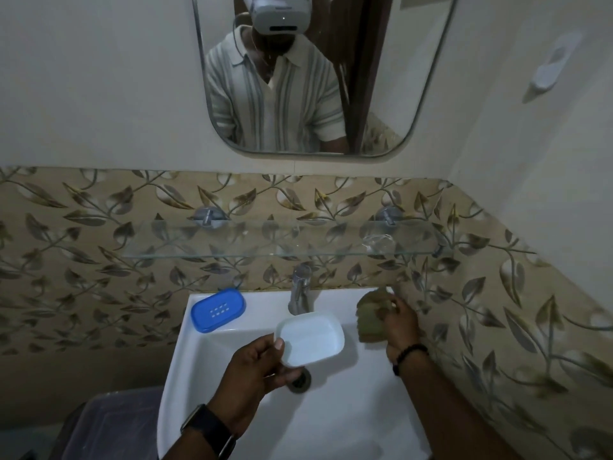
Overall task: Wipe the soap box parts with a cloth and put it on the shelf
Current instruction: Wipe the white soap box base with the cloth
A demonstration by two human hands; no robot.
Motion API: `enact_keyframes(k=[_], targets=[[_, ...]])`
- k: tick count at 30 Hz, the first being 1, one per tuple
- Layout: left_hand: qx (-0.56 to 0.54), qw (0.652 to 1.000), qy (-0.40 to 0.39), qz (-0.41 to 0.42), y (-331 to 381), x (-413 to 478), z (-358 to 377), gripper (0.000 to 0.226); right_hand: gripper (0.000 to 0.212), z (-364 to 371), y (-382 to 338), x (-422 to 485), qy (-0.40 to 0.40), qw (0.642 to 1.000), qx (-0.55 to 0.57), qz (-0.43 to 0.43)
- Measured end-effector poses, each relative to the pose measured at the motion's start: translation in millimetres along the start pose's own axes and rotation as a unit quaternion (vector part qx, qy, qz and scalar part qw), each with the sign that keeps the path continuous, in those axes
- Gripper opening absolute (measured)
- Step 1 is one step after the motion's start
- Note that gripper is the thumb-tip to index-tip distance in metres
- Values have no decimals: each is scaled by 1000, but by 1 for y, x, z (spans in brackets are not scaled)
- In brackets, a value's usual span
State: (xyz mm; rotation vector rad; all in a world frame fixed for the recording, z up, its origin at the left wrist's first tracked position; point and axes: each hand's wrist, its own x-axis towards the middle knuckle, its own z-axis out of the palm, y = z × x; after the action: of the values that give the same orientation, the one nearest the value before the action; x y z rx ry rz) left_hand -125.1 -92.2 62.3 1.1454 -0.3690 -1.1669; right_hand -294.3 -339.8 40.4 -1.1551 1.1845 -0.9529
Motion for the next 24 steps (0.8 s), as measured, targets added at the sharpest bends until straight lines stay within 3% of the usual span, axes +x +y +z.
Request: enact_keyframes(k=[3,6,9,12,14,18,21,24], targets=[[8,1000,5,0,-2,0,1,34,53,5,-2,36,-2,995,-93,-46],[25,1000,6,-1,-5,-1,-1,35,50,-3,10,54,30,944,-313,-102],[31,999,14,-7,-8,-2,-3,38,36,-11,35,55,-24,898,-409,-160],[35,999,17,-9,-10,0,-5,35,43,-14,61,55,-117,780,-565,-243],[42,999,12,-7,-12,0,-4,32,47,-14,66,52,-116,746,-613,-233],[38,999,14,-3,-14,4,2,33,53,-10,60,48,-112,727,-641,-221],[29,1000,11,0,-14,5,2,33,68,-10,40,35,-70,745,-581,-320],[19,1000,8,5,-13,3,-6,34,50,5,25,21,-13,761,-483,-434]])
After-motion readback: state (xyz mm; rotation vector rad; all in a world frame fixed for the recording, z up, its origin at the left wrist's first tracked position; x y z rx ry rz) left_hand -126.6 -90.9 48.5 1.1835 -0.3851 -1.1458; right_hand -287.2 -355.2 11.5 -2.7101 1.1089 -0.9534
